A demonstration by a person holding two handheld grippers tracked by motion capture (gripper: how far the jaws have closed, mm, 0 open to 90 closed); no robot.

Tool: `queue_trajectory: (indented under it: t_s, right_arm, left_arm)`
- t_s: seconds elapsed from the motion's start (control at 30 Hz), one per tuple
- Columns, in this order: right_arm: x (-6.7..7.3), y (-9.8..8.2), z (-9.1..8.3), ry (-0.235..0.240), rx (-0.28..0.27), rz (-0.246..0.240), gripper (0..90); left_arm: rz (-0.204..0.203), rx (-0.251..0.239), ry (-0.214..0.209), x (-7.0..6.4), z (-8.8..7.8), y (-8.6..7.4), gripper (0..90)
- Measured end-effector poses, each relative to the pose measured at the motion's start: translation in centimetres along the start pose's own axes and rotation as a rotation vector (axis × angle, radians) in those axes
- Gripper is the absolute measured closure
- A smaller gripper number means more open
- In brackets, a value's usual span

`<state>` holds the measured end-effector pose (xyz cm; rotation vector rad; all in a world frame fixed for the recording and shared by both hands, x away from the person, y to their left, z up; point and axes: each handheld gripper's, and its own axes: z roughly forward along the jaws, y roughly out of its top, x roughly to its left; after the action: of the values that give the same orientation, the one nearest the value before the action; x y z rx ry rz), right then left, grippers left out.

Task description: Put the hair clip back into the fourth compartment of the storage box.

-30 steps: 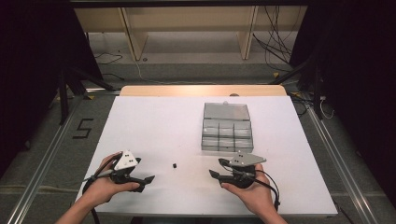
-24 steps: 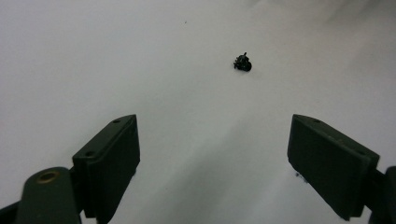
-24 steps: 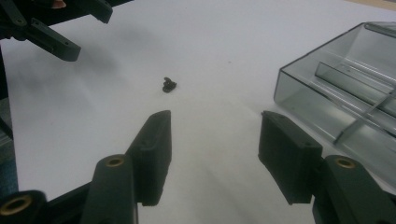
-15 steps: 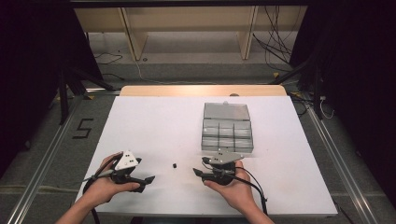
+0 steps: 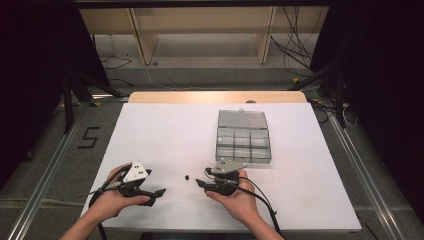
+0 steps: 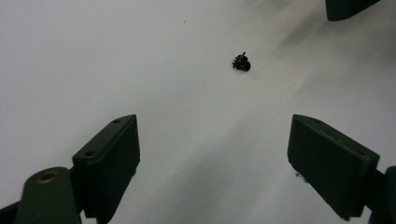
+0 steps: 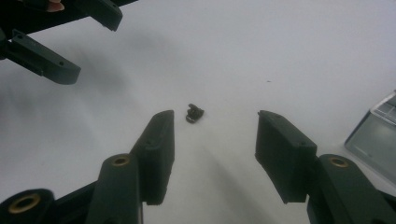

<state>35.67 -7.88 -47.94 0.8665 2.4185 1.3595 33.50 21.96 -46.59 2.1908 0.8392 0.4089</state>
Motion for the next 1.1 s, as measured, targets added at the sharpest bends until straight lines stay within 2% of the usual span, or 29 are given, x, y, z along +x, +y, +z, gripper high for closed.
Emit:
queue_trajectory:
  t_s: [0.57, 1.1]
  right_arm:
    - [1.6, 1.3, 2.8, -0.005, 0.024, -0.015, 49.3]
    - [2.7, 1.3, 5.7, -0.035, 0.088, -0.007, 52.5]
  left_arm:
    - [0.001, -0.002, -0.002, 0.0, 0.0, 0.0, 16.8]
    - [0.003, -0.001, -0.002, -0.1, 0.1, 0.0, 16.8]
